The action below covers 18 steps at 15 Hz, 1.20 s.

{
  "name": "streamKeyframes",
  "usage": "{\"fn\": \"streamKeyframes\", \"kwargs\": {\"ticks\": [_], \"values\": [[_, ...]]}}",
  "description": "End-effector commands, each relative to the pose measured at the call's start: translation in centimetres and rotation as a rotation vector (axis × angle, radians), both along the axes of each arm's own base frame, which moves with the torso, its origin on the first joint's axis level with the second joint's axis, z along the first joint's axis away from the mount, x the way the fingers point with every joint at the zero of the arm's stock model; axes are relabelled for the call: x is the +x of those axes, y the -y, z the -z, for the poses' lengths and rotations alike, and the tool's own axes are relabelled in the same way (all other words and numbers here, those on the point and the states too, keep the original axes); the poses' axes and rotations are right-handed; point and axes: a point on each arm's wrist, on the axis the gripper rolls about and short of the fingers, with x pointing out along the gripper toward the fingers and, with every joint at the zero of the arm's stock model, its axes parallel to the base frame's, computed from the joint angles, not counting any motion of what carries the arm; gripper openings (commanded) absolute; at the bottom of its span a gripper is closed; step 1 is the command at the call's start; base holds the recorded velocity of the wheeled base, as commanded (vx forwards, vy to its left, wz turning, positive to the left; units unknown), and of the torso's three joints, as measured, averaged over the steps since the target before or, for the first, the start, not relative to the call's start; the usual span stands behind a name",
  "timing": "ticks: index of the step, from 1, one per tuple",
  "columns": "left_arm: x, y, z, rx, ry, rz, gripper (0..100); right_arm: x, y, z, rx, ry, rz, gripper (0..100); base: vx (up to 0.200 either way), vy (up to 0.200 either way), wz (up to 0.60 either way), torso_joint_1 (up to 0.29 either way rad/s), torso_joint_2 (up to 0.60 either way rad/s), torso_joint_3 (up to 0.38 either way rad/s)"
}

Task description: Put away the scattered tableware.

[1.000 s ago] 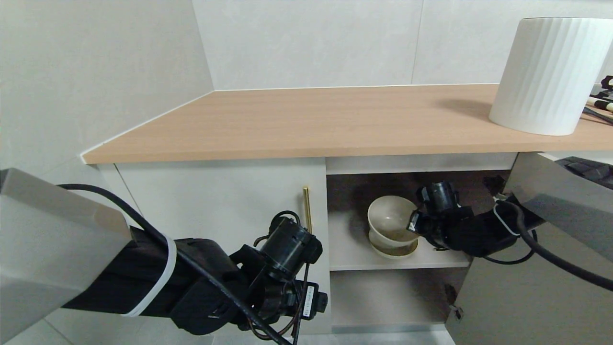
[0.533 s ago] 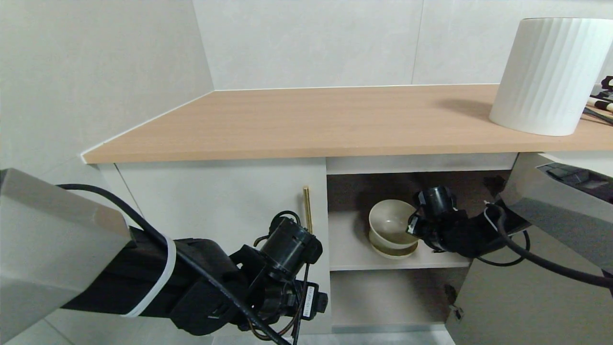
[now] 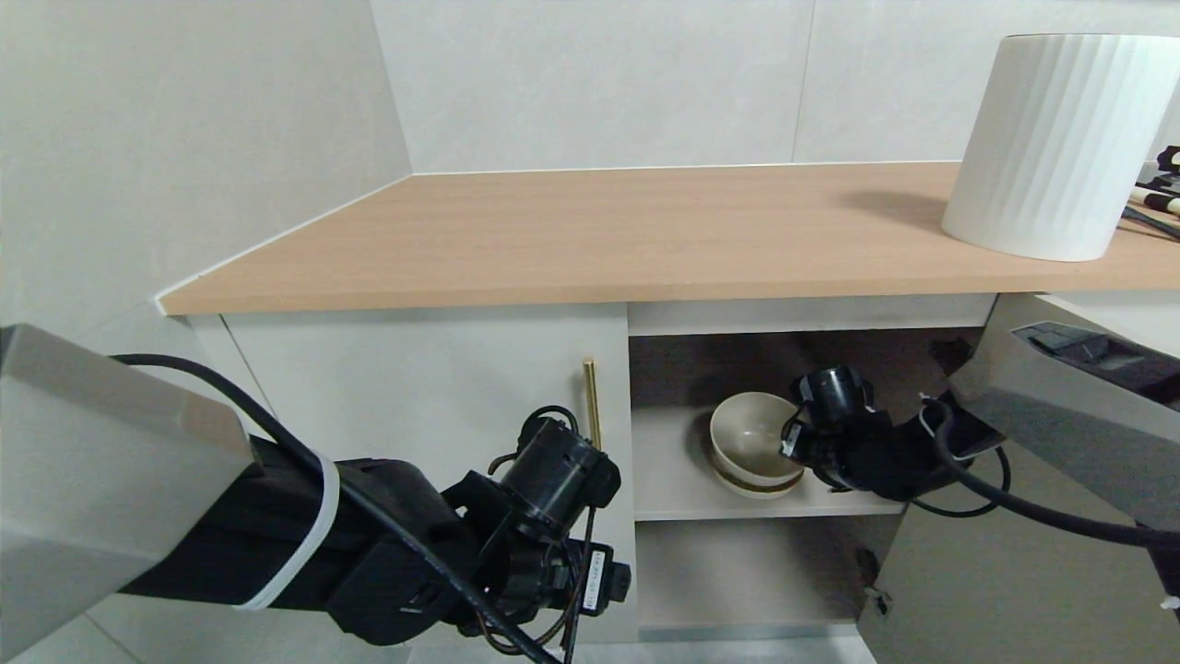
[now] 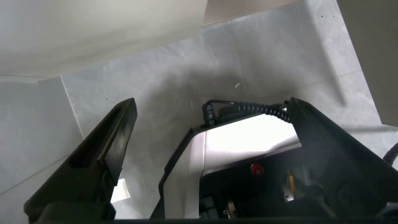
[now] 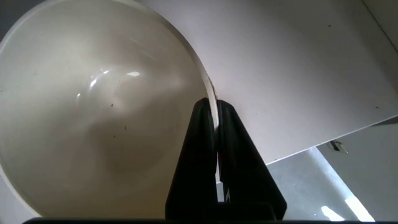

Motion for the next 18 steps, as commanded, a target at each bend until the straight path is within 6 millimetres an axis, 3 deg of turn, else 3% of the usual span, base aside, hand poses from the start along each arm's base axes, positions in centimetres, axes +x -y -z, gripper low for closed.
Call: {"fn": "streamKeyframes", "kwargs": {"ticks": [1, 7, 8, 18], "values": [[0.04, -0.01, 0.09, 0.002, -0.002, -0.002, 100, 0.01, -0.03, 0.3, -0.002, -0.006, -0.001, 0, 0.0, 0.0, 0.0, 0.0, 0.0, 0.0], [0.03, -0.02, 0.04, 0.001, -0.001, -0.002, 100, -0.05, -0.08, 0.34, -0.004, -0.009, -0.003, 0, 0.0, 0.0, 0.0, 0.0, 0.0, 0.0], [0.04, -0.01, 0.09, 0.002, -0.002, -0.002, 100, -0.05, -0.08, 0.34, -0.003, -0.009, -0.002, 100, 0.0, 0.0, 0.0, 0.0, 0.0, 0.0], [0.19, -0.36, -0.35, -0.006, 0.008, -0.013, 100, -0.69, -0.06, -0.28, -0.008, -0.021, -0.008, 100, 0.0, 0.0, 0.0, 0.0, 0.0, 0.0]]}}
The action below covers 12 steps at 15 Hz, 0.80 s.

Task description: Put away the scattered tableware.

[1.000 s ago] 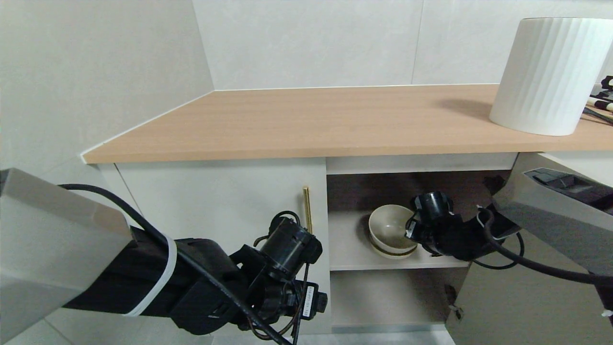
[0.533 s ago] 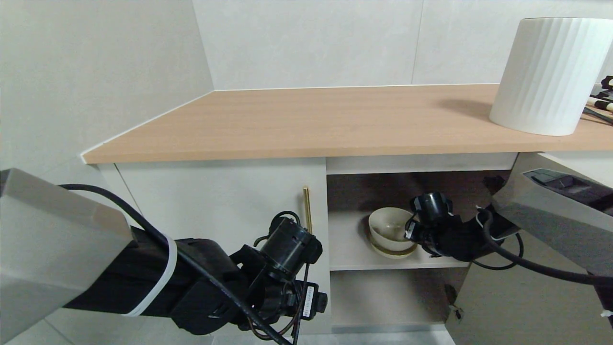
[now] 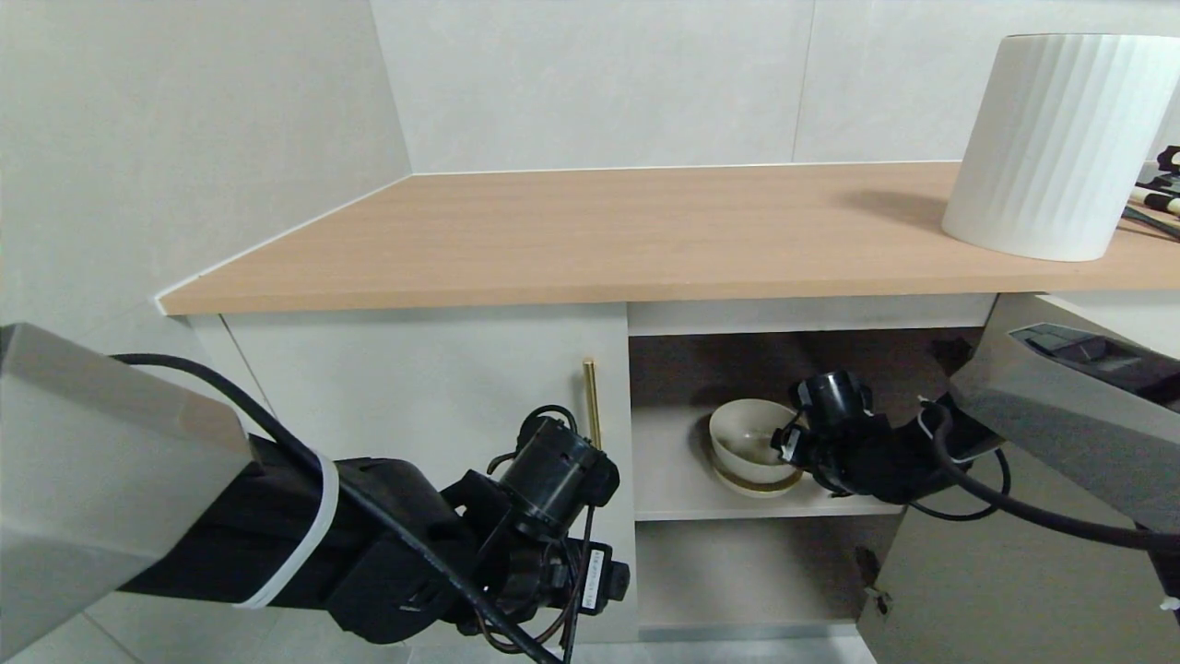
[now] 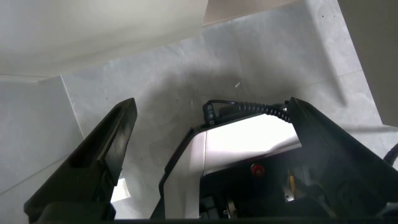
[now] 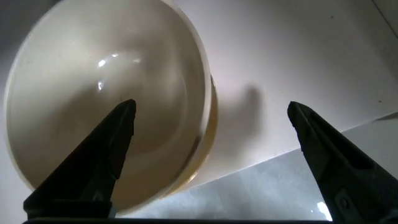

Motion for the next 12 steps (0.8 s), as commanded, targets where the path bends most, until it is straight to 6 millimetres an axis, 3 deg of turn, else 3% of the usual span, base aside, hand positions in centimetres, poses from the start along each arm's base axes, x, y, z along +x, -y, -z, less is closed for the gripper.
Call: {"fn": "streamKeyframes", "kwargs": {"ticks": [1, 5, 6, 7, 8, 9, 11, 12], "values": [[0.2, -0.6, -0.7, -0.011, 0.017, -0.019, 100, -0.8, 0.2, -1.4, 0.005, -0.004, -0.007, 100, 0.0, 0.0, 0.0, 0.0, 0.0, 0.0], [0.0, -3.1, -4.0, -0.069, 0.093, -0.077, 100, -4.6, 0.7, -4.2, 0.029, -0.046, -0.073, 100, 0.0, 0.0, 0.0, 0.0, 0.0, 0.0], [-0.9, -5.2, -6.2, -0.097, 0.139, -0.107, 100, -7.4, 1.4, -6.4, 0.04, -0.044, -0.147, 100, 0.0, 0.0, 0.0, 0.0, 0.0, 0.0], [-1.8, -6.4, -7.1, -0.107, 0.162, -0.116, 100, -9.6, 1.7, -8.0, 0.042, -0.035, -0.206, 100, 0.0, 0.0, 0.0, 0.0, 0.0, 0.0], [-2.6, -7.3, -7.6, -0.115, 0.177, -0.125, 100, -11.7, 1.7, -9.2, 0.037, -0.028, -0.274, 100, 0.0, 0.0, 0.0, 0.0, 0.0, 0.0], [-2.6, -7.3, -7.6, -0.115, 0.177, -0.125, 100, -11.7, 1.7, -9.2, 0.037, -0.028, -0.274, 100, 0.0, 0.0, 0.0, 0.0, 0.0, 0.0], [-5.5, -9.8, -8.8, -0.148, 0.224, -0.142, 100, -16.8, 1.9, -12.0, 0.038, -0.033, -0.378, 100, 0.0, 0.0, 0.0, 0.0, 0.0, 0.0], [-5.8, -10.1, -9.0, -0.152, 0.231, -0.147, 100, -17.6, 2.1, -12.4, 0.038, -0.034, -0.388, 100, 0.0, 0.0, 0.0, 0.0, 0.0, 0.0]]}}
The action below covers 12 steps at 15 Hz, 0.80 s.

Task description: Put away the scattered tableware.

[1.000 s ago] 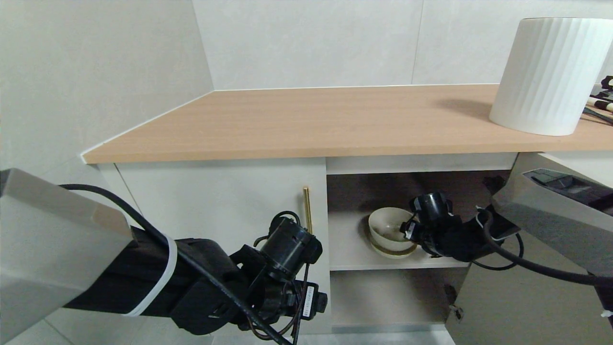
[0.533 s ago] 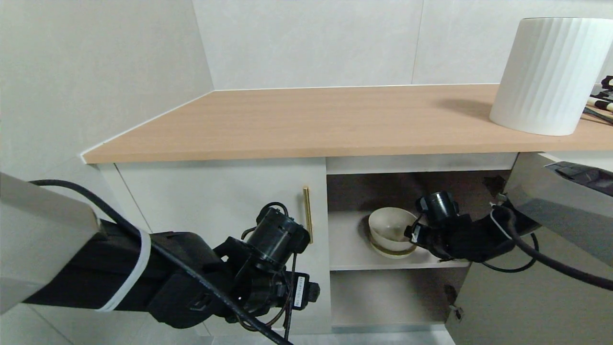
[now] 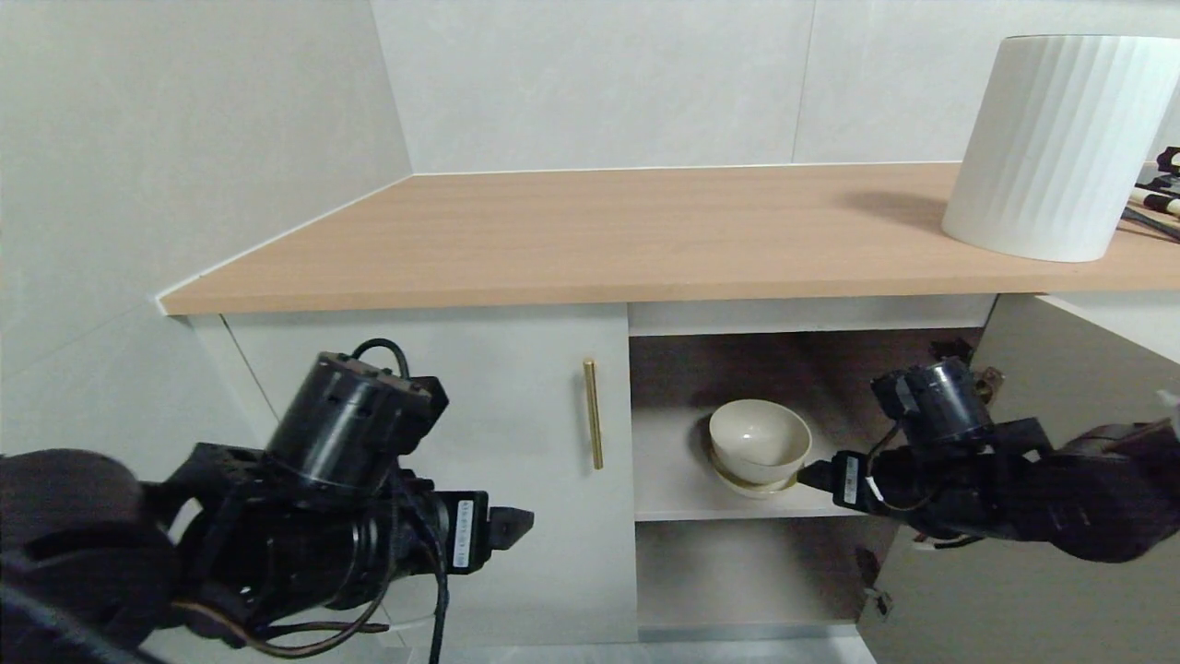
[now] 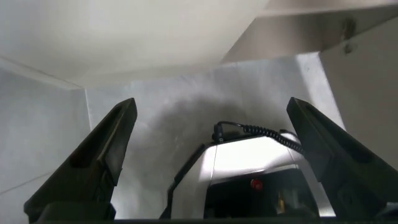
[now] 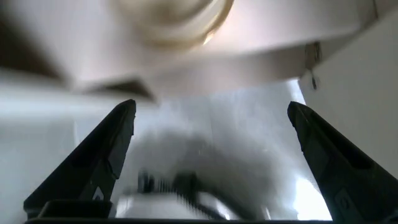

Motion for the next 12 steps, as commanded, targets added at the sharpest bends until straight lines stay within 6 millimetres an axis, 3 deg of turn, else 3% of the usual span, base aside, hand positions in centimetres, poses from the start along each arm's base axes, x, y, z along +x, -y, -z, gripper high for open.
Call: {"fn": "streamKeyframes", "kwargs": {"ticks": [1, 3, 5, 11, 12], "values": [[-2.7, -2.7, -2.0, -0.048, 0.083, -0.029, 100, -5.8, 0.7, -4.0, 0.029, 0.053, -0.098, 100, 0.0, 0.0, 0.0, 0.0, 0.0, 0.0], [-3.3, -4.0, -2.5, -0.042, 0.117, -0.049, 100, -8.2, 1.4, -5.7, 0.032, 0.055, -0.127, 100, 0.0, 0.0, 0.0, 0.0, 0.0, 0.0], [-3.2, -4.1, -2.4, -0.036, 0.114, -0.049, 100, -9.8, 1.7, -6.7, 0.051, 0.052, -0.168, 100, 0.0, 0.0, 0.0, 0.0, 0.0, 0.0], [-2.0, -3.0, -1.5, 0.002, 0.084, -0.024, 100, -10.5, 1.8, -6.6, 0.058, 0.032, -0.2, 100, 0.0, 0.0, 0.0, 0.0, 0.0, 0.0], [-2.0, -2.9, -1.5, 0.001, 0.082, -0.019, 100, -10.5, 1.8, -6.6, 0.052, 0.032, -0.205, 100, -0.2, 0.0, 0.0, 0.002, 0.01, 0.002]]}}
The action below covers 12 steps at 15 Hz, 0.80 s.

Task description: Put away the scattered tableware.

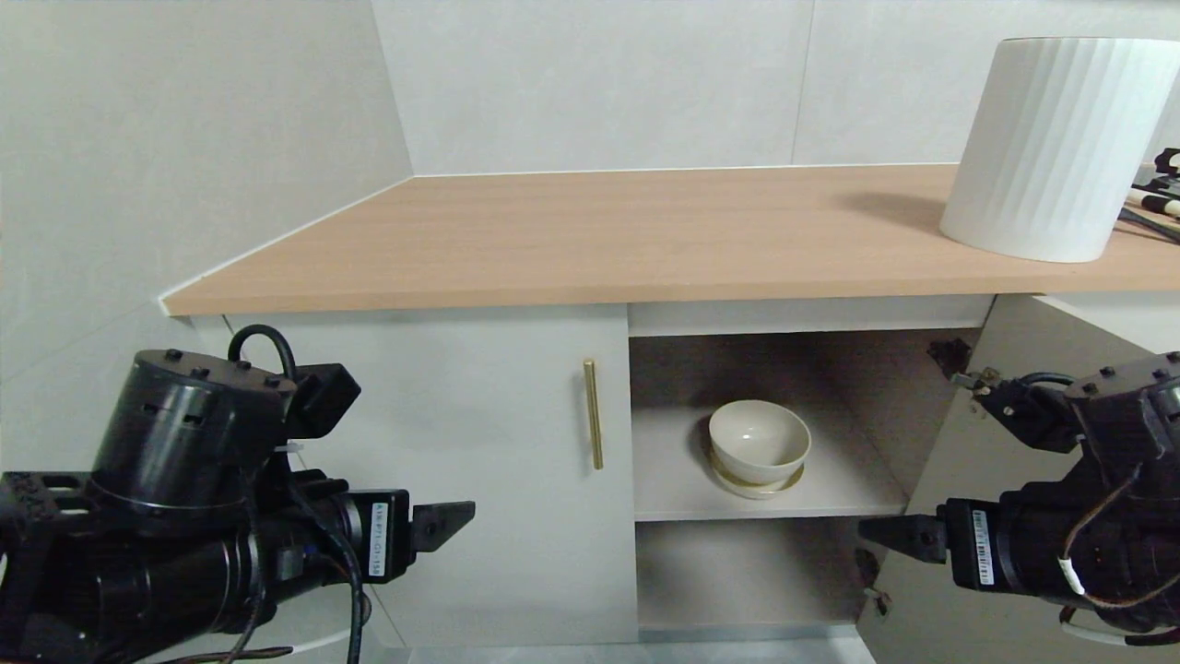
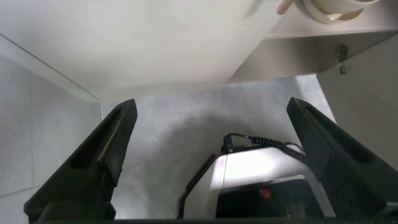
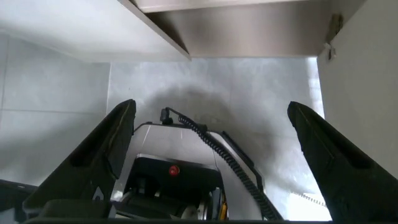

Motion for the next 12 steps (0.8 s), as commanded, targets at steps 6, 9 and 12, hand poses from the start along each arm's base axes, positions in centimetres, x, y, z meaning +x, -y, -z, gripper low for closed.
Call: {"fn": "streamKeyframes", "kwargs": {"ticks": [6, 9, 12], "values": [[0.05, 0.33, 0.59, 0.014, -0.023, 0.011, 100, -0.31, 0.14, 0.38, -0.022, -0.004, -0.017, 100, -0.2, 0.0, 0.0, 0.006, 0.0, 0.001], [0.12, 0.41, 0.72, 0.018, -0.027, 0.011, 100, -0.34, 0.16, 0.43, -0.024, -0.007, -0.017, 100, -0.2, 0.0, 0.0, 0.001, 0.0, 0.002], [0.09, 0.42, 0.76, 0.018, -0.029, 0.013, 100, -0.36, 0.14, 0.51, -0.028, -0.011, -0.02, 100, -0.2, 0.0, 0.0, 0.001, 0.0, 0.004]]}}
